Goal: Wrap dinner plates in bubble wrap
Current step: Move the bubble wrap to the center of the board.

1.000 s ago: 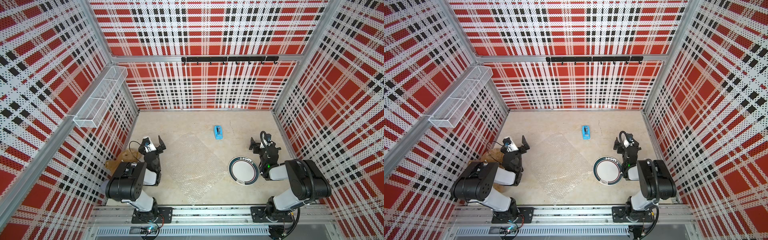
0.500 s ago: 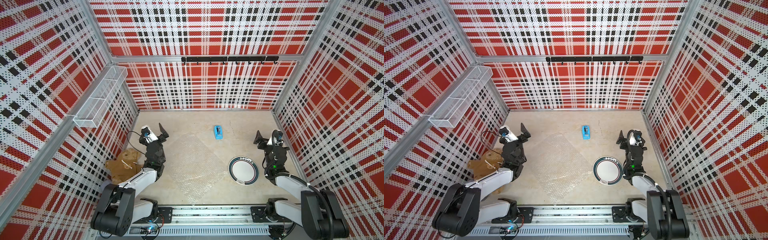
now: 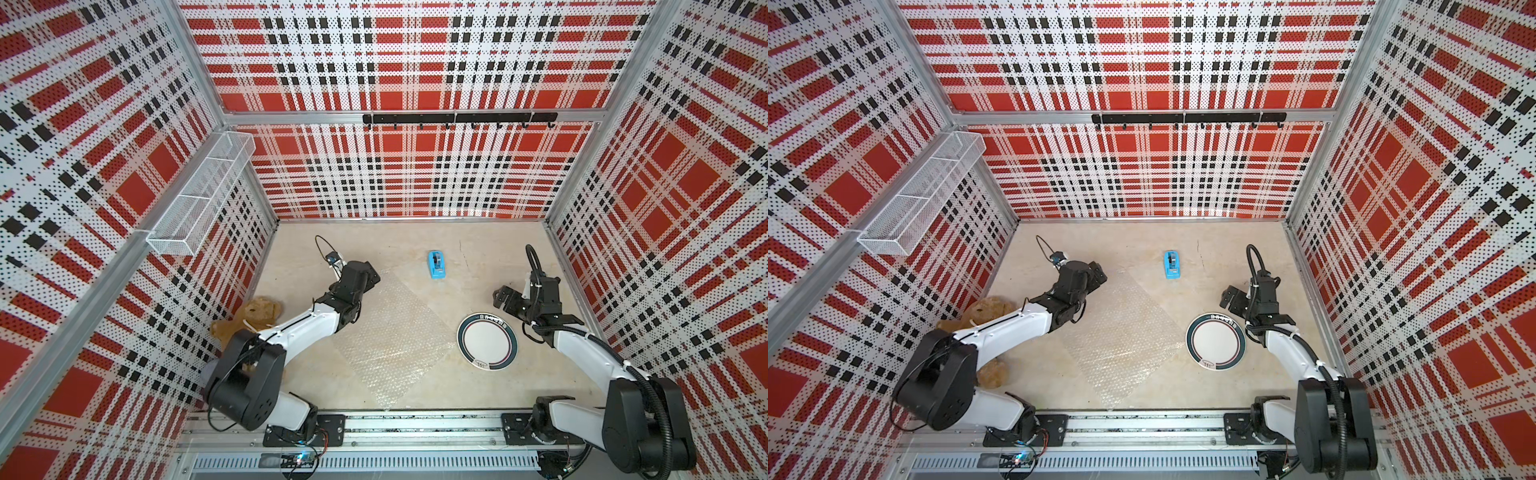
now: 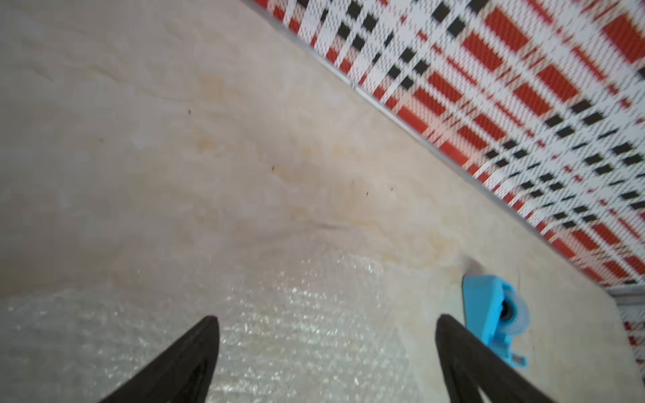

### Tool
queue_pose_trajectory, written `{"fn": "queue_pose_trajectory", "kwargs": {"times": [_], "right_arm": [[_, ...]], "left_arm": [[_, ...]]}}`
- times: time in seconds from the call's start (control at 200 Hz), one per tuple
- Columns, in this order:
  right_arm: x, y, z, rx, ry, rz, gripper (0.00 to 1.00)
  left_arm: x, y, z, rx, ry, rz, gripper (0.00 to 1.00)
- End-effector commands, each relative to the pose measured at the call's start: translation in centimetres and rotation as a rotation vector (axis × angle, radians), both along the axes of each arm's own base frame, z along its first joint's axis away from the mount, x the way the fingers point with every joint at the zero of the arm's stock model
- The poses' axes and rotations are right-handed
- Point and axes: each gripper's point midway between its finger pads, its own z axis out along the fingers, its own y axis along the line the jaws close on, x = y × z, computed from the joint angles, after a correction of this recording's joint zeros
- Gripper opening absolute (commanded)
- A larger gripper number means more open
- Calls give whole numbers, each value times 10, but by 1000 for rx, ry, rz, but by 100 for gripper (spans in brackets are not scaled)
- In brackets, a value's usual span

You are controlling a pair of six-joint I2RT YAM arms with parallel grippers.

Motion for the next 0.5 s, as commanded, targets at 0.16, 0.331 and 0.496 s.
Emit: {"fn": "queue_pose_trajectory", "kwargs": {"times": [0.16,0.331,0.496], "right_arm": [[-75,-2,-46,82,289,-73,91],[-87,1,-66,108,338,-89,74],[-88,6,-64,123,304,-65,57]], "left_arm": [[25,1,-36,13,110,-10,98],[39,6,-64,34,164,-12,98],[50,2,-77,38,172,-26,98]]}}
